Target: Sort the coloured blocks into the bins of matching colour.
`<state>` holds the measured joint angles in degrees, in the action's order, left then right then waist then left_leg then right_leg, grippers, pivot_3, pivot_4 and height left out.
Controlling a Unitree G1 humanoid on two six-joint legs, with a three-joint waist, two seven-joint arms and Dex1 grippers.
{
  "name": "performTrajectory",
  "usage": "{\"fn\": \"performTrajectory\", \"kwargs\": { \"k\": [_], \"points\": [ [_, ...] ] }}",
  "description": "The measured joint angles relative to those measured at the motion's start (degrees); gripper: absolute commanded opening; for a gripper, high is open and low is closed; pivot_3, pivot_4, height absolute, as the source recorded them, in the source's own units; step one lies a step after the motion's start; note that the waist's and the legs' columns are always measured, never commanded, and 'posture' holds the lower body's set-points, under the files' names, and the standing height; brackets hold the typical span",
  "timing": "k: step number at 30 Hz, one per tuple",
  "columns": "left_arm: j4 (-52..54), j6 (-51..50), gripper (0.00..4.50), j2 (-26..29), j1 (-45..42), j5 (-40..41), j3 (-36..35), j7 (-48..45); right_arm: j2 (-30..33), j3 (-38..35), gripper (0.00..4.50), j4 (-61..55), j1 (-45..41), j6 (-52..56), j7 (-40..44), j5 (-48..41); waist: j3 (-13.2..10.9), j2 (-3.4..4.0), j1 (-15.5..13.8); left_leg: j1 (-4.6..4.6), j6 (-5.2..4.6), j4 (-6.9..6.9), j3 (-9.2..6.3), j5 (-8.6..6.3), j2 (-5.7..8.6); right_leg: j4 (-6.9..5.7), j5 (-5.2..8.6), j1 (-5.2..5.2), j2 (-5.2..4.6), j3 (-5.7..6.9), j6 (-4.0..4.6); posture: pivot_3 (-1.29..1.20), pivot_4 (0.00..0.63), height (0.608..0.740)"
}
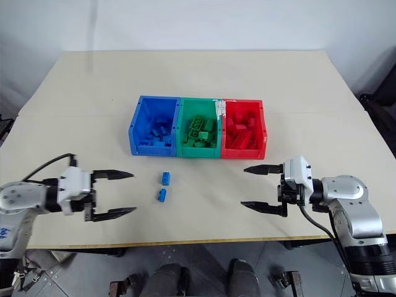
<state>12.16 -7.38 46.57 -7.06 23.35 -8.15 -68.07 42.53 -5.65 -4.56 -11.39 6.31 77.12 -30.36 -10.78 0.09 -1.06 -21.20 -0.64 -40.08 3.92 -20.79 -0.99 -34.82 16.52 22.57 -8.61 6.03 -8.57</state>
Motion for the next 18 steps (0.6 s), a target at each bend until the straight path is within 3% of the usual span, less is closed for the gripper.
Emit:
{"fn": "performTrajectory", "kwargs": {
  "k": [4, 13, 18],
  "points": [
    [-0.6, -1.9, 4.48, -2.8, -1.8, -0.8, 5.2, 1.3, 0.0, -2.1, 4.5, -2.9, 3.6, 0.1, -2.3, -0.1, 0.0, 0.01, 0.1, 0.01, 0.0, -0.01, 0.02, 0.0, -0.01, 0.0, 0.0, -0.01, 0.02, -0.01, 0.0, 0.0, 0.15, 0.74],
    [-13.1, 1.8, 4.48, -7.6, -8.7, -6.3, 10.9, 2.4, 0.1, -4.2, 4.5, -8.7, 8.6, 1.4, -5.4, -0.6, 0.0, 0.0, -0.4, -0.01, 0.0, -0.08, -0.01, 0.01, 0.01, 0.0, 0.0, -0.03, 0.03, 0.0, -0.01, 0.0, 0.15, 0.74],
    [-14.8, 2.5, 4.48, -8.3, -10.9, -7.2, 12.7, 1.6, 1.8, -5.0, 4.5, -10.5, 11.2, 2.0, -5.0, -1.6, 0.0, 0.0, -0.3, 0.01, 0.0, -0.07, 0.0, 0.01, 0.01, 0.02, 0.0, -0.05, 0.03, 0.0, -0.01, 0.0, 0.15, 0.74]
  ]
}}
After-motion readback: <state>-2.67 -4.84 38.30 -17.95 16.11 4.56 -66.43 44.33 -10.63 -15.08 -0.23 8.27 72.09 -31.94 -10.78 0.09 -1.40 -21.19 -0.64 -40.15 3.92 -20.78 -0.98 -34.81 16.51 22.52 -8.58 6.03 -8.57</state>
